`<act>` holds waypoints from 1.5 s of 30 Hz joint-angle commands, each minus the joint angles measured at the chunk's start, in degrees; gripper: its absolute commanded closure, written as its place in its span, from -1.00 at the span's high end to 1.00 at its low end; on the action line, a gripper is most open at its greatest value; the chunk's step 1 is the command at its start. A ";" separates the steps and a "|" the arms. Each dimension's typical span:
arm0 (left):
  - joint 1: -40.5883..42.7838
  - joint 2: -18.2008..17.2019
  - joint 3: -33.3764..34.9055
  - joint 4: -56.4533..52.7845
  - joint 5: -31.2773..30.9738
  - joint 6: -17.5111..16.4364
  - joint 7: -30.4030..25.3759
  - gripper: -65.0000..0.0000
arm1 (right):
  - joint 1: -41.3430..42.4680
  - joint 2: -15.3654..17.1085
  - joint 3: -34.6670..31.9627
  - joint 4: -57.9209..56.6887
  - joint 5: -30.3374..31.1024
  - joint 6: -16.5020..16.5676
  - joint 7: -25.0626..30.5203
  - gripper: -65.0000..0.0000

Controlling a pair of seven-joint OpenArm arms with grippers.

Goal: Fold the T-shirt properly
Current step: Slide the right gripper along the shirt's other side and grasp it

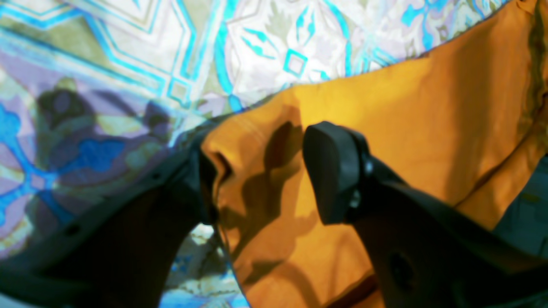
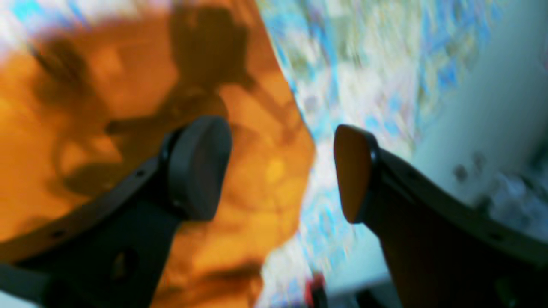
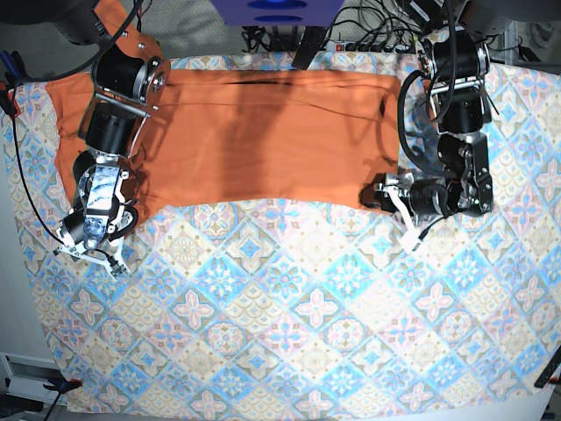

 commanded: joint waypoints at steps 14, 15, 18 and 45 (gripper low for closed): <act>0.04 -0.62 0.11 0.05 2.92 0.71 2.67 0.01 | 9.61 4.39 0.00 -25.10 -0.46 -0.36 16.56 0.22; 0.04 -0.62 0.11 0.05 2.92 0.71 2.67 0.01 | 9.79 4.83 0.35 -26.07 -0.46 -0.36 17.00 0.22; 0.04 -0.62 0.11 0.05 2.92 0.71 2.67 0.01 | 10.14 5.44 2.02 -29.67 -0.55 -0.36 19.63 0.22; 0.04 -0.62 0.11 0.05 2.92 0.71 2.93 0.01 | 3.54 5.18 9.50 -21.32 -0.55 -1.90 13.04 0.22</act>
